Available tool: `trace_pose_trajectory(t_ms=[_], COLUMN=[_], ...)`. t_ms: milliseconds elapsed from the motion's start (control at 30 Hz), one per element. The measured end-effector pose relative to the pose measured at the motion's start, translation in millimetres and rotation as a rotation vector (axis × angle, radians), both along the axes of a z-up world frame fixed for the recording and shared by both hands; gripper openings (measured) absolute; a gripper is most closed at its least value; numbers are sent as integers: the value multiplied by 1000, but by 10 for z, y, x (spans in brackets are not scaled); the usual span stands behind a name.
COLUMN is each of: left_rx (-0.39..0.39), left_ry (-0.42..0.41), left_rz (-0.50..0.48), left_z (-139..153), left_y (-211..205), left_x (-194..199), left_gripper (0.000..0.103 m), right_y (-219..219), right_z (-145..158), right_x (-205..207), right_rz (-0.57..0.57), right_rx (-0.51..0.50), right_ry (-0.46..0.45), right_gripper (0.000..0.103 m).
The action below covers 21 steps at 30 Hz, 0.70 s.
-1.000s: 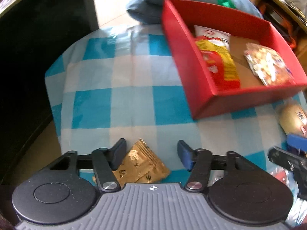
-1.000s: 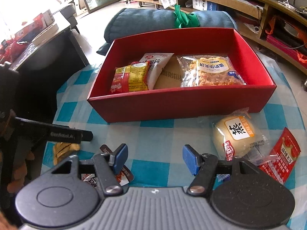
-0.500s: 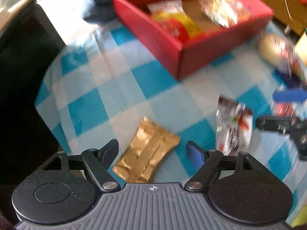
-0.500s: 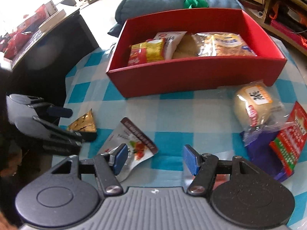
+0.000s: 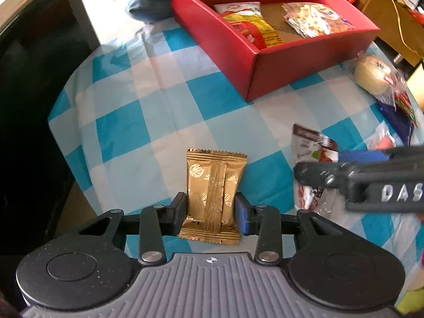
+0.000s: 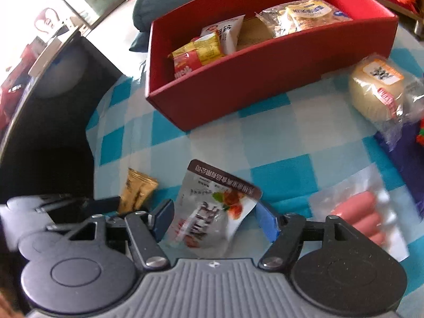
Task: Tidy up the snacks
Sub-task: 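Grasp the gold wafer packet with the left tool while the right tool grasps the white fruit pouch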
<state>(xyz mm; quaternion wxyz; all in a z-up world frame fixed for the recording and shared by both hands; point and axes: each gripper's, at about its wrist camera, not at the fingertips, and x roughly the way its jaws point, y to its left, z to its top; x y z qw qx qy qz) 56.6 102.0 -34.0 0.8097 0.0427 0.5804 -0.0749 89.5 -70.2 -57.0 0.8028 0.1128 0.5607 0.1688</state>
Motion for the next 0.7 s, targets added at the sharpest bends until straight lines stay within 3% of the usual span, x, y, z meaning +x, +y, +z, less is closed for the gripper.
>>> trace_pose_trajectory(t_ms=[33,100,200,333,533,600,700], left_rx=[5,36,62,30,-7,-4,-7], left_ry=[7,10,14,35,15,-4,-22], left_rz=[0,4,-4,21,88,105,121], left_z=[-3,-13,-24,-57,-77,-80,-56], left_y=[4,4,0,39,41,7,-18], left_x=[11,0,-51,-42,31,10,-56], left_gripper=[49,61,77,80,81,78,68], right_y=[66,140,128,-22,-151,-85,-127], right_z=[2,-15,7,7,-12,-40,-52], right_x=[-14,-8,-34,-80,-106,-119,-127], right_rz=[12,40,136,224,300,334,324], right_rx=[-30,-75,-135,-251,-289,-316,-271], right_ry=[-29,-66,-101,-152,-178,-194,-199], right_gripper=[70,69,57,55,56,60,69])
